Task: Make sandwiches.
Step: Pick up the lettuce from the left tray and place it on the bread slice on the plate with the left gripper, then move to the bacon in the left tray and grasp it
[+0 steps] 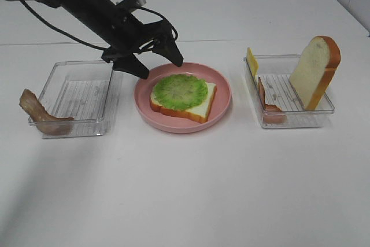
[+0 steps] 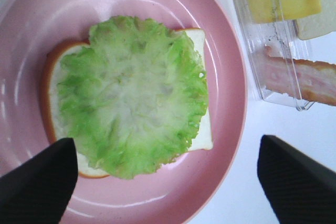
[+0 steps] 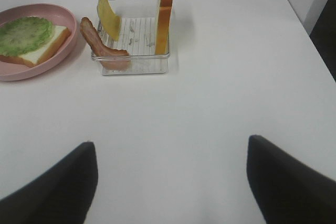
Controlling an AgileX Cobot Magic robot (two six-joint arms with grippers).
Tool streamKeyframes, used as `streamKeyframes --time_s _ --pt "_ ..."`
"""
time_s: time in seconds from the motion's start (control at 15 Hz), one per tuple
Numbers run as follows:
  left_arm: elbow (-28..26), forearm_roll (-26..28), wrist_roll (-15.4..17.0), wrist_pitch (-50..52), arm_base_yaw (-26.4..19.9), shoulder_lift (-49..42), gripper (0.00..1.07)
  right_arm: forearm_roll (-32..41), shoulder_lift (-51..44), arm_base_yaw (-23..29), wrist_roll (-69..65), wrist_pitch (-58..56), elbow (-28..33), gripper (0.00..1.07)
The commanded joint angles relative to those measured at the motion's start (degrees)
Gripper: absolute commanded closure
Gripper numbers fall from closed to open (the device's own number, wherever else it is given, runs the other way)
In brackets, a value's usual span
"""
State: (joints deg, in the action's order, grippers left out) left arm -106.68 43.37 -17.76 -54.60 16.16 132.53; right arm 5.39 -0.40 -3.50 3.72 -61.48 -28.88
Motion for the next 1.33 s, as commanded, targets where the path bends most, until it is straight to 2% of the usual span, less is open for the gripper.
streamKeyframes --time_s 0.07,0.13,0.27,0.33,0.47,0.6,0.67,0.87,1.0,1.13,1.33 --pt "-1.03 -4.7 2.01 -2.58 -2.41 -3.61 0.18 -0.17 -0.69 -0.46 -0.06 0.69 0.06 0.33" --pt "-1.03 -4.7 2.01 -2.58 -2.41 -3.61 0.18 -0.17 -0.69 -0.46 -0.06 0.69 0.06 0.33" --pt "-3.09 -9.85 4.53 -8.02 -4.93 -5.73 0.22 -0.17 -0.69 -0.46 -0.06 0.69 0.06 0.33" --pt "-5.67 -15.64 8.25 -13.81 -6.7 -7.56 0.26 -0.17 -0.69 -0.46 -0.06 0.69 0.06 0.33" --pt "-6.99 -25.61 14.9 -16.62 -6.93 -8.71 0.31 -0.17 -0.69 -0.46 -0.06 0.69 0.06 0.33" --pt "-7.05 -33.46 19.88 -19.25 -6.93 -9.51 0.34 -0.17 -0.69 -0.46 -0.06 0.69 0.06 0.33" --pt "-6.88 -35.01 20.8 -19.25 -6.93 -10.26 0.35 -0.17 -0.69 -0.46 -0.06 0.69 0.06 0.33" --pt "-6.13 -35.81 20.91 -19.25 -6.93 -13.06 0.35 -0.17 -0.69 -0.46 -0.06 0.69 0.06 0.33" --pt "-0.63 -39.08 20.91 -19.25 -6.99 -17.13 0.35 -0.17 -0.69 -0.46 -0.06 0.69 0.06 0.33" --pt "8.59 -41.77 21.72 -19.25 -6.99 -22.52 0.35 -0.17 -0.69 -0.46 -0.06 0.69 0.06 0.33" --pt "18.22 -44.12 22.75 -19.25 -6.99 -26.76 0.35 -0.17 -0.69 -0.46 -0.06 0.69 0.06 0.33"
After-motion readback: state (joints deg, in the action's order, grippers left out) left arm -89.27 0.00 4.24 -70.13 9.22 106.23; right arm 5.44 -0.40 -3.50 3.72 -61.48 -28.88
